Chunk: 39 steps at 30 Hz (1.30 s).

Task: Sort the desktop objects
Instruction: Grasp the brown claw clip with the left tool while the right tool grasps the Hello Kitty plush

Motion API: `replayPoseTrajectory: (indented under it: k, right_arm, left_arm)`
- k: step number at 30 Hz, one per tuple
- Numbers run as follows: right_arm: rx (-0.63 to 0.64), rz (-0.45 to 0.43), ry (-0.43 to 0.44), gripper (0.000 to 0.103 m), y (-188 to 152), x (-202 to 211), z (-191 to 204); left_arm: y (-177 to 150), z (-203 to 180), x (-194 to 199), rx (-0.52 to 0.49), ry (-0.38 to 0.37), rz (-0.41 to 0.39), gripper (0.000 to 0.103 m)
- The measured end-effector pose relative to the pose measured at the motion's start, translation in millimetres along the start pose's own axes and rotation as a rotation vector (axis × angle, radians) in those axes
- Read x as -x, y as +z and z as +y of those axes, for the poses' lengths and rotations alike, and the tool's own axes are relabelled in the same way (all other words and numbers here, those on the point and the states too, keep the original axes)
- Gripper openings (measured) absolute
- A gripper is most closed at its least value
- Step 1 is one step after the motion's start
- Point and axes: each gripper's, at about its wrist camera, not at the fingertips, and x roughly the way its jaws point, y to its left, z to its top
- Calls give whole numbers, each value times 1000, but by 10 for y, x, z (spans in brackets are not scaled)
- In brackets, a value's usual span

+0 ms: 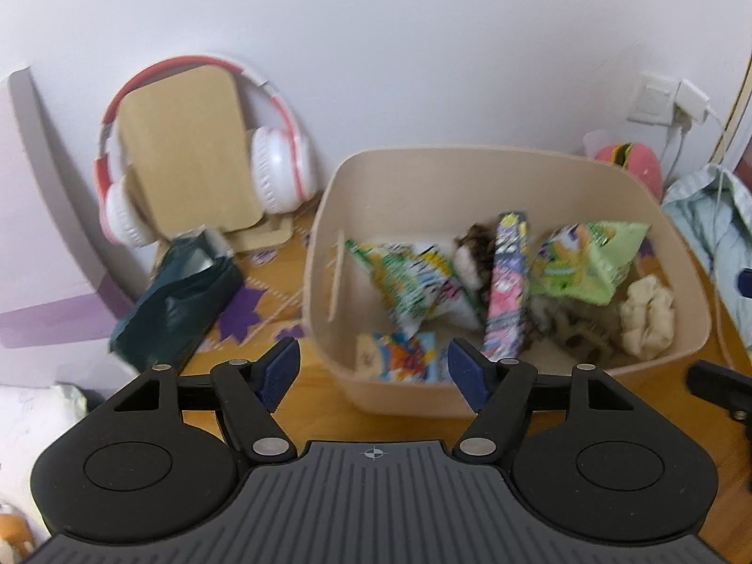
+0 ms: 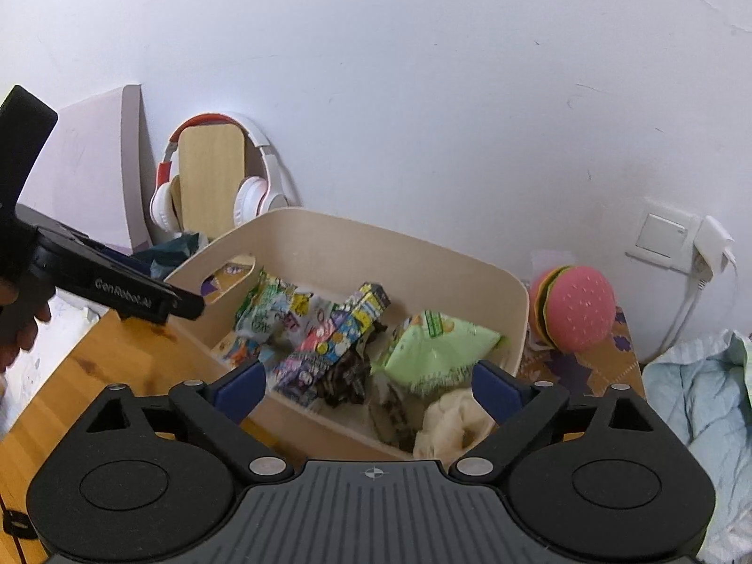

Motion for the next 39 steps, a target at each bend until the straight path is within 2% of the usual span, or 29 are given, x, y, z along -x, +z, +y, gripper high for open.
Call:
replayPoseTrajectory:
  k: [6, 18, 33, 39]
  right_arm:
    - [3, 56, 10, 99, -314, 146, 59]
    - [3, 177, 37, 101, -732, 37, 282]
    - [-21, 331, 36, 103, -977, -323, 423]
    - [-20, 367, 46, 103, -1010, -457, 452]
  left_arm:
    - [-226, 106, 31, 0, 3, 13, 71]
    - [-629, 129, -115, -14, 0, 111, 71]
    - [-766, -105, -499, -54, -79, 202, 71]
    - [-770, -165, -667, -66, -85, 238, 71]
